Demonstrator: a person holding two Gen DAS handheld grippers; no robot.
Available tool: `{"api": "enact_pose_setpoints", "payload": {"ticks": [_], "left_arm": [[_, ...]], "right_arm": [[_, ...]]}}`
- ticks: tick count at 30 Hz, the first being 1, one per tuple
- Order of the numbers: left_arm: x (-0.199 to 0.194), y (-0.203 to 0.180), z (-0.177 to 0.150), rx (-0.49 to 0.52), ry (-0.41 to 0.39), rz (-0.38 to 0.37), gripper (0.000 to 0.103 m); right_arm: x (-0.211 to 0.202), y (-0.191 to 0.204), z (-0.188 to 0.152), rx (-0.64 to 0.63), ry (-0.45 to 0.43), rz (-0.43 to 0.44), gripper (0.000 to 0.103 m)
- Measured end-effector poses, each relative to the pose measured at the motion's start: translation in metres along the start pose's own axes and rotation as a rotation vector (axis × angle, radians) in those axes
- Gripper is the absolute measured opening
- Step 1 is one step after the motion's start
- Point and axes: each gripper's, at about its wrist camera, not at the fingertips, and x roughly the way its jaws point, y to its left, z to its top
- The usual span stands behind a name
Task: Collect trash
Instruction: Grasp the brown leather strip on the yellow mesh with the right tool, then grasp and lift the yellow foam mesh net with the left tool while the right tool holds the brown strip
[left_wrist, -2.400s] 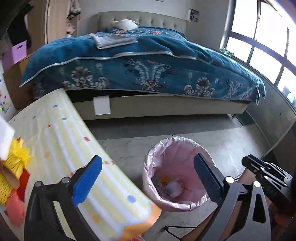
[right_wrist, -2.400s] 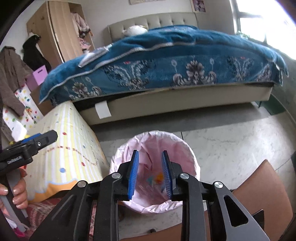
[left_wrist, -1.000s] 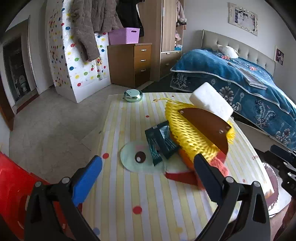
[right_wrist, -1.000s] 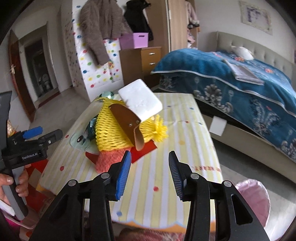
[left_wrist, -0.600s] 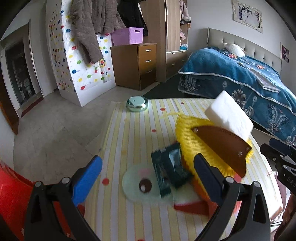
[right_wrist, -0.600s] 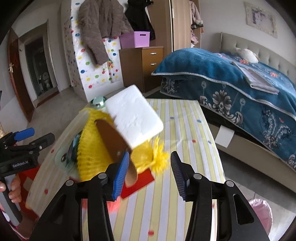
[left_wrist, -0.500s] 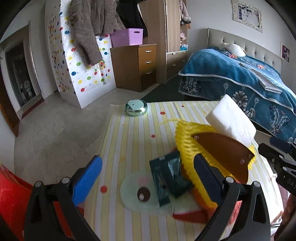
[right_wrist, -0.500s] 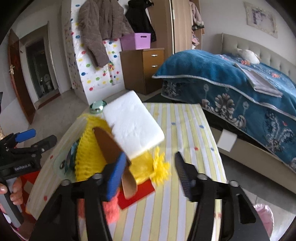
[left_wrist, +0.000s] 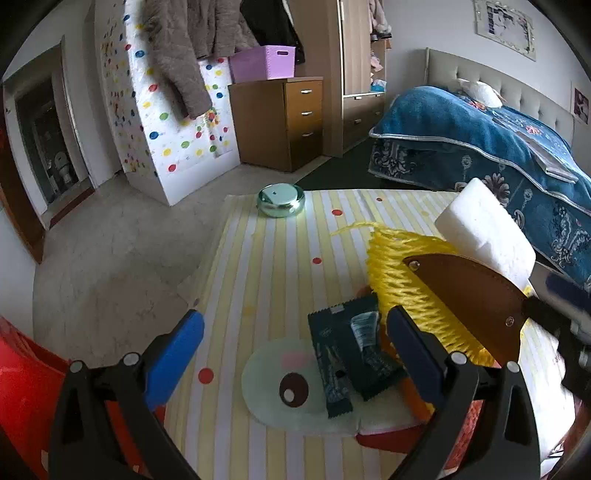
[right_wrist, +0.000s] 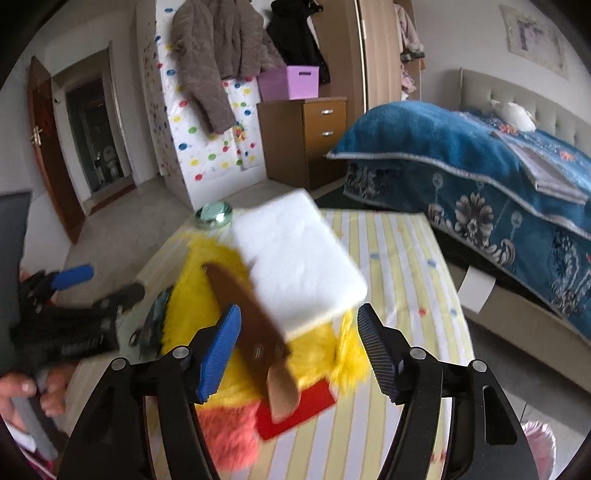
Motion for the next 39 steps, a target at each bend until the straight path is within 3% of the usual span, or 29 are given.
{"api": "enact_pose_setpoints", "payload": {"ticks": [3,10,12,17,24,28,36,39], "left_arm": [[-0.004,0.001,-0.004,-0.007,0.002,-0.002,0.096],[-0.012,0.005,-0.010,-0.015,0.005,-0.005,0.096],[-0.016,0.006,-0.012,-0.015,0.004,-0.006,0.096],[-0.030,0.005,-0.017,-0.014,-0.004,-0.012,0.096],[-0.049,0.000,-0.018,-0.007,-0.026,-0.027,0.096],[-0.054,-0.009,-0.021,0.008,-0.023,-0.044,0.096],[-0.036,-0.040,-0.035,0.073,0.045,-0.102,0.096],[-0.027,-0.049,-0.035,0.084,0.063,-0.121,0.091]], "right_arm": [[0.007,0.004,-0.003,-0.002,0.038,0.013,0.063],[0.030,0.020,-0.011,-0.019,0.111,0.053,0.037],[0.026,0.026,-0.013,-0.035,0.106,0.049,0.035],[0.005,0.039,-0.022,-0.079,0.080,0.054,0.016],[-0.049,0.038,-0.031,-0.059,0.004,0.063,0.014],[-0.076,0.032,-0.035,-0.049,-0.033,-0.010,0.014],[-0.093,0.007,-0.053,0.005,-0.022,-0.109,0.014],[-0.091,-0.006,-0.058,0.029,-0.013,-0.132,0.014]]}}
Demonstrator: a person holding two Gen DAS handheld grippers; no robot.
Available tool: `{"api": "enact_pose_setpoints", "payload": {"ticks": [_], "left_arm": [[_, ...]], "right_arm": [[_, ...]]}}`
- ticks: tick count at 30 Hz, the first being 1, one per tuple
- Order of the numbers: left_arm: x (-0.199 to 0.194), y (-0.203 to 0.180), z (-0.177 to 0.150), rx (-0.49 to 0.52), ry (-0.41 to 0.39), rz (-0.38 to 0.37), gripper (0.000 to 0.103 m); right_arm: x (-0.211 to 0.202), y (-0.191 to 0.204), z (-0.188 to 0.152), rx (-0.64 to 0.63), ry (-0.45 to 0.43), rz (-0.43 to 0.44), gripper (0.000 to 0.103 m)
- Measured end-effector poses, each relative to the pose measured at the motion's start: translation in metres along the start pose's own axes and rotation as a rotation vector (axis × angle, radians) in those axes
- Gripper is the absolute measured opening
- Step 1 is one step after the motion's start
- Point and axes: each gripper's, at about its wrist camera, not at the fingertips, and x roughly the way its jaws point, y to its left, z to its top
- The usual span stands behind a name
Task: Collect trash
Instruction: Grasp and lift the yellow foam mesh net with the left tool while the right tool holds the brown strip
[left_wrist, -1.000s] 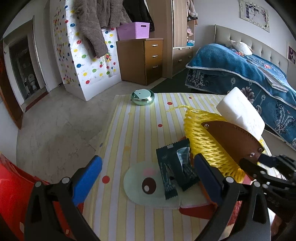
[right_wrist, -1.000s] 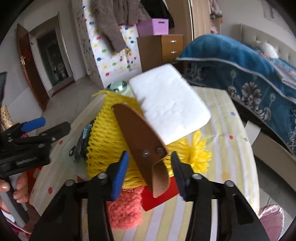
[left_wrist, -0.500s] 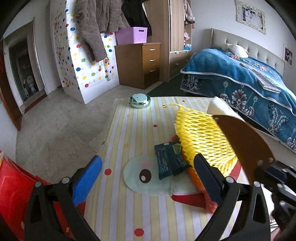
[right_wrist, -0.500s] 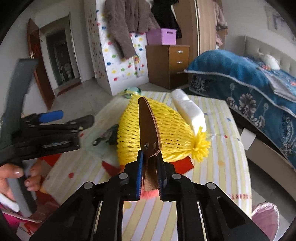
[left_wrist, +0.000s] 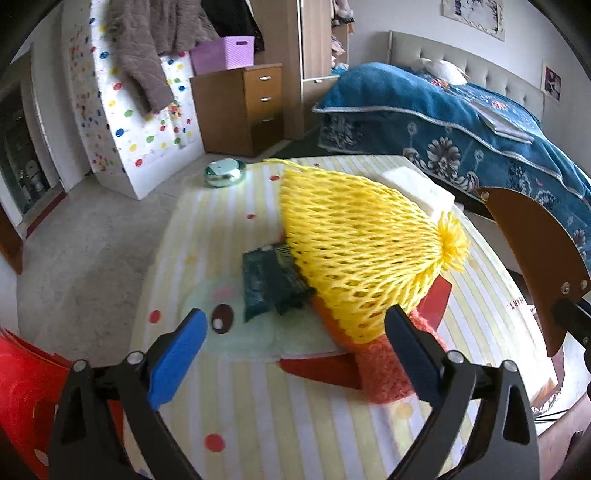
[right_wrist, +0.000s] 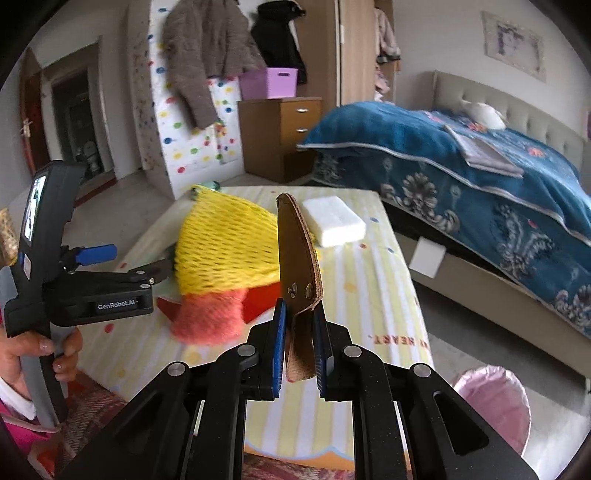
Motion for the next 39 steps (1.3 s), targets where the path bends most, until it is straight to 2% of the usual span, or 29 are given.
{"api": "enact_pose_setpoints", "payload": {"ticks": [8,13,17,18,20,22,27,30,36,39], "left_arm": [[0.025,-0.007,0.010,-0.032,0.057,-0.078,0.070],[0.044,-0.013,0.013,-0.061,0.107,-0.123,0.067],[0.048,-0.013,0.013,-0.082,0.122,-0.151,0.046],[0.045,-0.013,0.013,-0.082,0.110,-0.156,0.042],[0.039,-0.012,0.015,-0.085,0.085,-0.169,0.021],[0.023,-0.010,0.019,-0.089,0.023,-0.204,0.011],[-0.032,-0.012,0.032,-0.049,-0.159,-0.228,0.009],[-0.065,-0.018,0.035,-0.005,-0.235,-0.231,0.009],[-0.101,-0.047,0.016,0.141,-0.297,-0.204,0.009],[-0.106,-0.064,0.003,0.200,-0.297,-0.191,0.009]], "right_arm": [[0.014,-0.022,-0.010,0.050,0.023,-0.001,0.014],[0.020,-0.026,-0.013,0.065,0.038,0.000,0.014],[0.020,-0.029,-0.014,0.074,0.043,-0.002,0.014],[0.020,-0.028,-0.013,0.073,0.042,-0.004,0.014],[0.020,-0.029,-0.012,0.072,0.039,-0.007,0.014],[0.015,-0.028,-0.011,0.071,0.026,-0.011,0.014],[-0.007,-0.027,-0.008,0.096,-0.047,-0.040,0.014],[-0.018,-0.027,-0.007,0.102,-0.065,-0.046,0.014],[-0.038,-0.029,-0.011,0.111,-0.072,-0.042,0.014],[-0.048,-0.030,-0.014,0.115,-0.075,-0.044,0.014]]}}
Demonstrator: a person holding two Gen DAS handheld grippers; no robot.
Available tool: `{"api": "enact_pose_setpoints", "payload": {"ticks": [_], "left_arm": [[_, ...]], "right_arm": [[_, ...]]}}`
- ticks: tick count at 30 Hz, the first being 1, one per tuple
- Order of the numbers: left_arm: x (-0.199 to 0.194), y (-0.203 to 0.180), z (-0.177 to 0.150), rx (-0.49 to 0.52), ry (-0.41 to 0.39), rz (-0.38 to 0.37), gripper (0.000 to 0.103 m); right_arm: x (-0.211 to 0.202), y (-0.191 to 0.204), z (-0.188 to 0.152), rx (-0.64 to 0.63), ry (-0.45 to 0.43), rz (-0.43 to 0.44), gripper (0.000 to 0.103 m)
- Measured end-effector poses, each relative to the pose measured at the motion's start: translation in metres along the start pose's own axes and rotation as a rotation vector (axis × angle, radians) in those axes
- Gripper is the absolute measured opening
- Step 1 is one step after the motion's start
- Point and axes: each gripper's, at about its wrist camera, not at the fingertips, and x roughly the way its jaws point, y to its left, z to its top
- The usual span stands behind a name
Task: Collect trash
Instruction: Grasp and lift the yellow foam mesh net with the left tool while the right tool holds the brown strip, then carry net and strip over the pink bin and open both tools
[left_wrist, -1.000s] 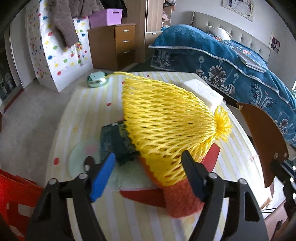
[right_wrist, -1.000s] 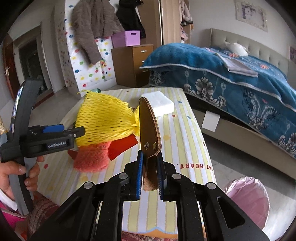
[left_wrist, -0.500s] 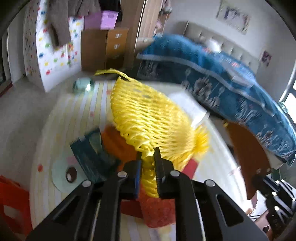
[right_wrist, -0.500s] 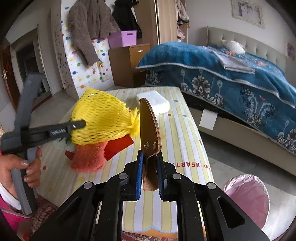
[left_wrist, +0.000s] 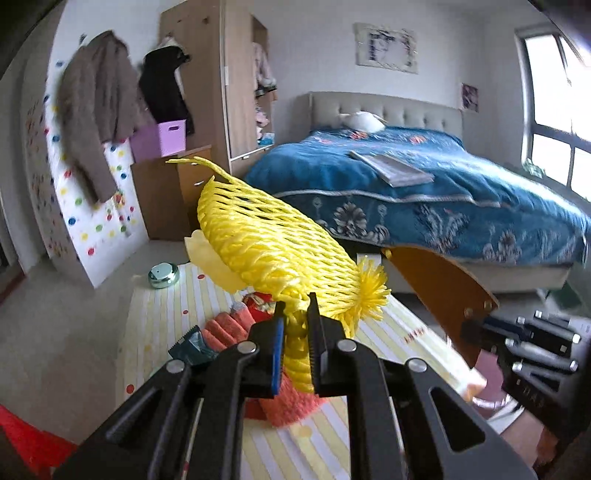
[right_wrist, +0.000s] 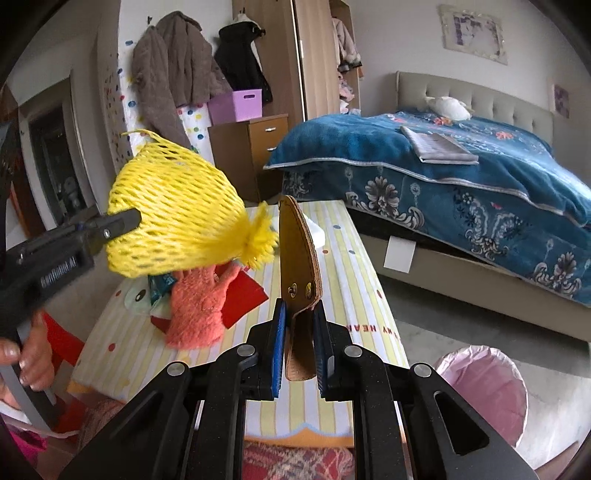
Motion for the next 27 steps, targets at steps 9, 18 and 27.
{"api": "enact_pose_setpoints", "payload": {"ticks": [9,18,27], "left_arm": [[-0.001,-0.042,-0.018,0.115,0.035,-0.054,0.009],[0.019,-0.133,-0.023,0.220,0.067,-0.211,0.009],[0.045,-0.247,-0.023,0.404,0.062,-0.336,0.009]], "right_arm": [[-0.034,-0.034,-0.029,0.056,-0.002,-0.095,0.014],[-0.067,-0.109,-0.063,0.185,0.017,-0.255,0.014],[-0.089,-0.191,-0.095,0.323,0.035,-0.395,0.014]]}}
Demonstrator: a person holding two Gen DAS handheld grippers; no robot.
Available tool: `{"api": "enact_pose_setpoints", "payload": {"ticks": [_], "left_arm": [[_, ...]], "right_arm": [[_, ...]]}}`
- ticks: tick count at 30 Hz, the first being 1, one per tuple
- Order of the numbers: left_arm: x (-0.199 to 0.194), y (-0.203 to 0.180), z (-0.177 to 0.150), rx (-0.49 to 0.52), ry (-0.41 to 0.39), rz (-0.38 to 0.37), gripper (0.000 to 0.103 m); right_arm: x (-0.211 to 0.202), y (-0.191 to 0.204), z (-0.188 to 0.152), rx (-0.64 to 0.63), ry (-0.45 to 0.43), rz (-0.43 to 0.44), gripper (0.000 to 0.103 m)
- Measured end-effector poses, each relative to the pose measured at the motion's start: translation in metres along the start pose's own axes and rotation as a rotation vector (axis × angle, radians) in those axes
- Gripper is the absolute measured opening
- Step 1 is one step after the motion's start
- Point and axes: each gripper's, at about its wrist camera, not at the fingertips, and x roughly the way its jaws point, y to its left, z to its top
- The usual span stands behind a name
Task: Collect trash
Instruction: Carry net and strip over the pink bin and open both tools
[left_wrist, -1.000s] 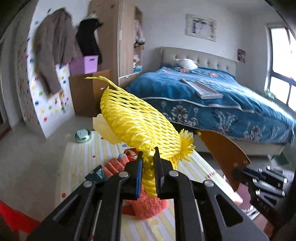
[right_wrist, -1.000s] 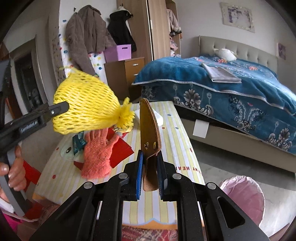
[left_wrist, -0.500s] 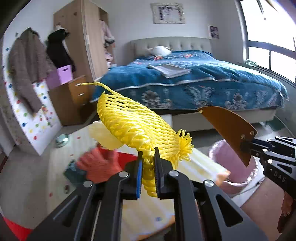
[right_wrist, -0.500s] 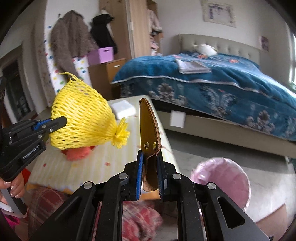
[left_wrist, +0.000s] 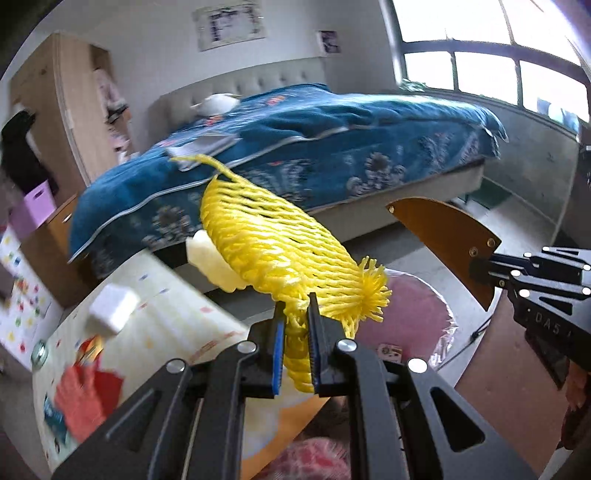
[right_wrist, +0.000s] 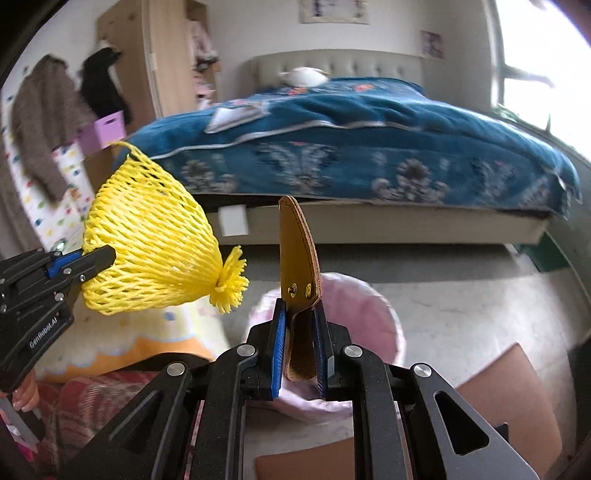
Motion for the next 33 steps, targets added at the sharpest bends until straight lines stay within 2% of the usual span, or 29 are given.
{"api": "enact_pose_setpoints", "payload": {"ticks": [6,13,15,16,17,19,24,33], "left_arm": [[0.039,-0.018,0.011,0.026,0.051,0.015,0.009],[0.070,-0.022,0.020,0.036,0.071,0.020,0.012],[0.077,-0.022,0.024,0.030,0.068,0.020,0.021],[0.079,-0.021,0.025,0.026,0.068,0.019,0.035],[0.080,-0.018,0.025,0.013,0.066,0.021,0.046],[0.081,-0.014,0.025,-0.009,0.069,0.020,0.049],[0.071,0.005,0.019,-0.066,0.086,0.032,0.050],[0.020,0.044,-0.002,-0.155,0.073,0.098,0.056]], "right_arm": [[0.024,-0.037,0.003,0.057,0.038,-0.036,0.014],[0.057,-0.050,0.007,0.077,0.070,-0.027,0.015],[0.065,-0.050,0.010,0.077,0.070,-0.027,0.020],[0.068,-0.049,0.011,0.076,0.069,-0.027,0.022],[0.070,-0.050,0.012,0.077,0.062,-0.033,0.029],[0.071,-0.049,0.013,0.080,0.055,-0.035,0.034],[0.058,-0.051,0.014,0.098,0.034,-0.022,0.034],[0.016,-0.035,0.016,0.083,-0.039,0.018,0.034]]}}
